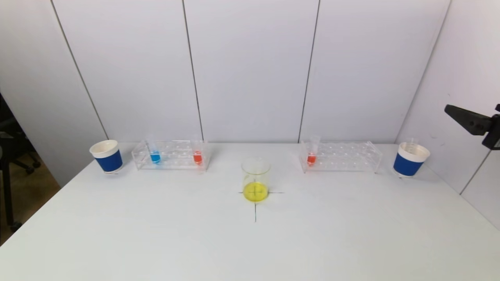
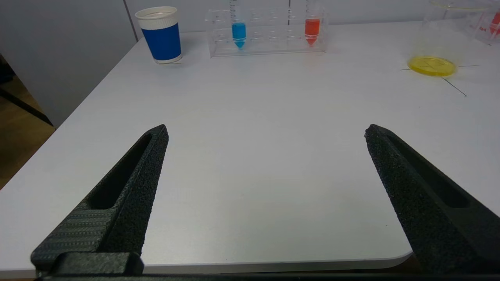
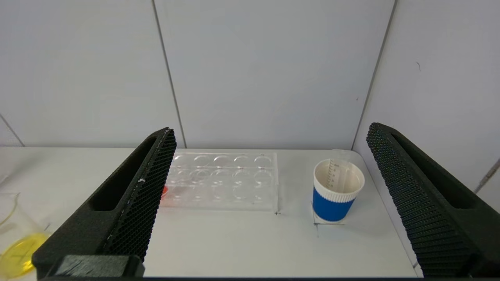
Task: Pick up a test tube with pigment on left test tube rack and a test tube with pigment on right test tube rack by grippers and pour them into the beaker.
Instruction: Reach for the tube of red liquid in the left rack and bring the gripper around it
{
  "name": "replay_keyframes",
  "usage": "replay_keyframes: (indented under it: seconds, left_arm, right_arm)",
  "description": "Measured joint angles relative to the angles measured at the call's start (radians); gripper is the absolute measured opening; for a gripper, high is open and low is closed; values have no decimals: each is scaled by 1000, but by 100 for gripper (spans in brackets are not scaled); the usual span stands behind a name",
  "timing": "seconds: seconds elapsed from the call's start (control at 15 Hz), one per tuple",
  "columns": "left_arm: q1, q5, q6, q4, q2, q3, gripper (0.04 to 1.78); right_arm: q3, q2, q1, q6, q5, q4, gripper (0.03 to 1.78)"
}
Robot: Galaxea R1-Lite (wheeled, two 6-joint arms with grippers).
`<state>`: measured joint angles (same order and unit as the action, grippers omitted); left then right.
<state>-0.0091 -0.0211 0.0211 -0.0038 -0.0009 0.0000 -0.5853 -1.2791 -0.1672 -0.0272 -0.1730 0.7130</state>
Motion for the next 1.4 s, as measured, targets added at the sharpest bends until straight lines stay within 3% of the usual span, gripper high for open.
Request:
replay_keyframes:
  seconds: [0.4, 0.73, 1.07, 1.27, 1.4]
  left_arm:
    - [0, 0, 0, 0, 0, 0, 176]
    - [0, 0, 0, 0, 0, 0, 176]
    - [1, 0, 0, 0, 0, 0, 176]
    - [0, 0, 0, 0, 0, 0, 176]
    - [0, 0, 0, 0, 0, 0, 176]
  right_arm:
    - [154, 347, 13, -40, -8, -151, 177]
    - [239, 592, 24, -112, -93, -307, 177]
    - [244, 831, 31, -157, -165, -531, 177]
    - [232, 938, 63, -162, -170, -639, 177]
    - [227, 973, 75, -166, -165, -656, 177]
